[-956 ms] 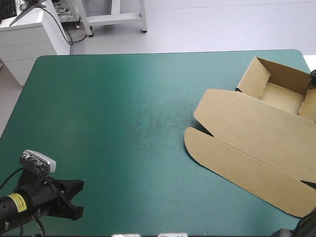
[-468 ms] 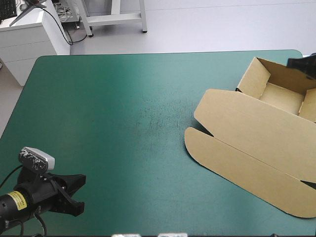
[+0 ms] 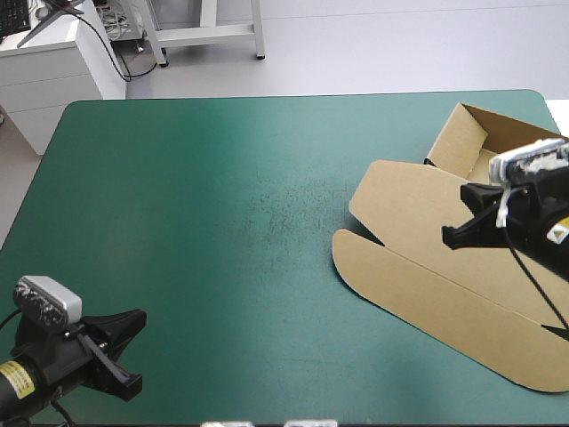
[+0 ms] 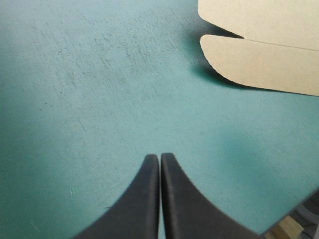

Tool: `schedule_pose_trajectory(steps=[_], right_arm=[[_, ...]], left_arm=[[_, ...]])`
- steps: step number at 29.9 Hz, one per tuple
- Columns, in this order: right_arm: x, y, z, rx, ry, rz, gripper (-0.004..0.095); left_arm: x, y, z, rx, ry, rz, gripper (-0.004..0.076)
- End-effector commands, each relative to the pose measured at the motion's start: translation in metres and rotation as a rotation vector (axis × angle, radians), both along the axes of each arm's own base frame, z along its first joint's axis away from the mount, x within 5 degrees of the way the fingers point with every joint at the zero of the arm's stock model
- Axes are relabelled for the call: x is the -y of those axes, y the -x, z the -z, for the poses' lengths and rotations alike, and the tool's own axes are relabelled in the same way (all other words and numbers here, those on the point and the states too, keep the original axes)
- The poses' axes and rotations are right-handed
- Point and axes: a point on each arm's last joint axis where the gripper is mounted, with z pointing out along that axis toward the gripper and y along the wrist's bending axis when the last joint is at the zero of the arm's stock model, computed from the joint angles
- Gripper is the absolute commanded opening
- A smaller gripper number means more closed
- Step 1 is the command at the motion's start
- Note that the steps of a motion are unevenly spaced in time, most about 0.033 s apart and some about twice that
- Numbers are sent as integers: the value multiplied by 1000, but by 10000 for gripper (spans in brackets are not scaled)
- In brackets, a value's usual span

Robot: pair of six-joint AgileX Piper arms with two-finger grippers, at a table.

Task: Fold the box

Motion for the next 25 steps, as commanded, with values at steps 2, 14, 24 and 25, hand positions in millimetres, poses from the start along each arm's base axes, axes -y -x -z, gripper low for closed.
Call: schedule_pose_trajectory(steps=[2,14,24,25], right_arm=[[0,20,18,148,3,10,0],[3,53,101,88,15,24,0],[7,102,122,252,-32,49,0],[7,106,125,263,-38,50,0]], left_arm=[[-8,10,6,130,30,-32,-8],[-29,41,44,325,16,-97,-8],[-33,45,67,402,47,-119,-8],[-33,45,68,398,45,-119,-8]])
